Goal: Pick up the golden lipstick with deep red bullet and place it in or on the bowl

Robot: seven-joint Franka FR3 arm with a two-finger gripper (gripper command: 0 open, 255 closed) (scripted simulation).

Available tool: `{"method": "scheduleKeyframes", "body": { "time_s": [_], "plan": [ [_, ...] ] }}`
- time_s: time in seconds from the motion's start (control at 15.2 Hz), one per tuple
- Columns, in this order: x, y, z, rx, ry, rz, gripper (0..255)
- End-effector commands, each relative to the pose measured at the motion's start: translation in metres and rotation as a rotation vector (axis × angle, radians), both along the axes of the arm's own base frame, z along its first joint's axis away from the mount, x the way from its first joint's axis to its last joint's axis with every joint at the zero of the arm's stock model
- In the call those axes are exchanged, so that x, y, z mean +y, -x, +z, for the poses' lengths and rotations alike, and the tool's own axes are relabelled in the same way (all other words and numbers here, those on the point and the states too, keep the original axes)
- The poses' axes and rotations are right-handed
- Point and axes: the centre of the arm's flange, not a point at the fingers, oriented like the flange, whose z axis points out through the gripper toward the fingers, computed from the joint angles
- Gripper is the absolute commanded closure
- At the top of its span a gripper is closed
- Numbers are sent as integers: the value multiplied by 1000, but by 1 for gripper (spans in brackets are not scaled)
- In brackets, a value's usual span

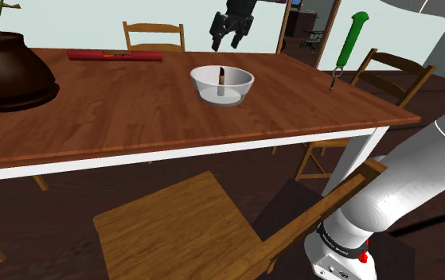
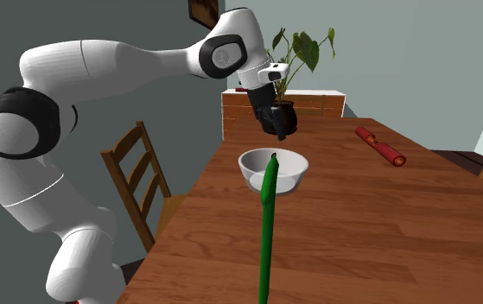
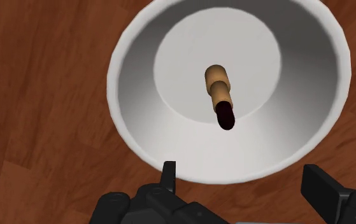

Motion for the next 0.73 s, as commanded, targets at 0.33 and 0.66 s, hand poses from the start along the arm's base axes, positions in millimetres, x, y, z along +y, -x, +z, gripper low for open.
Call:
{"method": "scheduleKeyframes", "body": {
  "time_s": [0.33,0.66],
  "plan": [
    [1,18,46,0,0,0,0],
    [1,18,46,0,0,0,0]
  ]
}}
